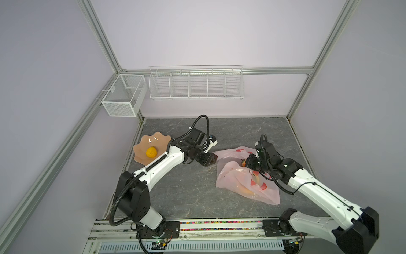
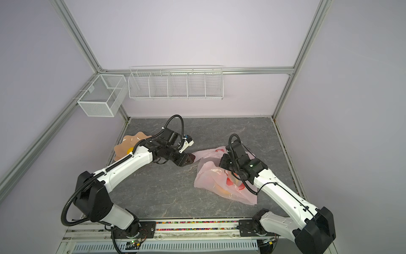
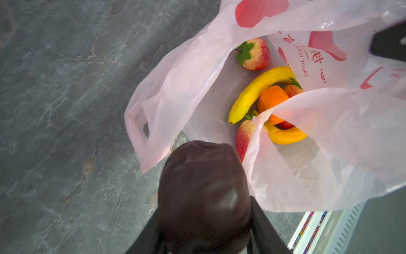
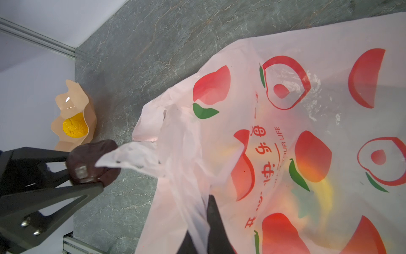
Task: Place the fruits into the plastic bag
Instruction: Place the fruit in the plastic bag.
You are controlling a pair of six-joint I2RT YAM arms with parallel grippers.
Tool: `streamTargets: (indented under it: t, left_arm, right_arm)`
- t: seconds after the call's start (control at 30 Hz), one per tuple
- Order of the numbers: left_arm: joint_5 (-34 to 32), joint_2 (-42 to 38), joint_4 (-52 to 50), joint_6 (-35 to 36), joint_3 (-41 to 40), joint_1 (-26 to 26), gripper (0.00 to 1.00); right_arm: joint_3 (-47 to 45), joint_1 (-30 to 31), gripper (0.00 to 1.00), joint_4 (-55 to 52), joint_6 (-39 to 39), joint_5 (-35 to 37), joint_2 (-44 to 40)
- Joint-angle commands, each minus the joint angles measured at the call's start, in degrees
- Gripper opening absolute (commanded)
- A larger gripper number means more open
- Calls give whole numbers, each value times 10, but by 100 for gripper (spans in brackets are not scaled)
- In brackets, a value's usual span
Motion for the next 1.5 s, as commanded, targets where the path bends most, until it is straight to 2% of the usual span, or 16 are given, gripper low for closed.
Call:
streamTargets:
  t: [0.0, 0.2, 0.3, 0.4, 0.67, 0.8, 0.97, 1.07, 1.3, 1.47]
  left_arm:
    - [26, 24, 10, 12, 31, -18, 29]
    - [55, 99, 19, 6, 93, -59, 29]
    - [69, 137, 55, -27, 101, -63, 29]
    - [81, 171, 61, -38, 130, -88, 29]
    - [133, 223, 97, -84, 155, -141, 33]
    - [146, 239, 111, -104, 167, -161, 42]
    - [151, 261, 111, -132, 180, -172, 68]
    - [142, 255, 122, -145, 173, -173, 78]
    - [122, 239, 108, -154, 170, -171, 89]
    - [90, 210, 114, -177, 151, -154, 91]
  right_arm:
    - [7, 0, 6, 6, -4, -5, -1]
    - [7, 0, 6, 7, -2, -6, -3]
    - [5, 0, 6, 8, -1, -6, -4]
    - [3, 0, 6, 7, -1, -6, -7]
    - [-8, 0, 6, 10, 3, -3, -16]
    - [-10, 0, 6, 12, 4, -5, -16]
    - [-12, 0, 6, 15, 5, -7, -17]
    - [-12, 0, 6, 15, 3, -6, -18]
    - [-14, 0, 6, 14, 0, -5, -22]
    - [-16, -1, 6, 12, -1, -3, -25]
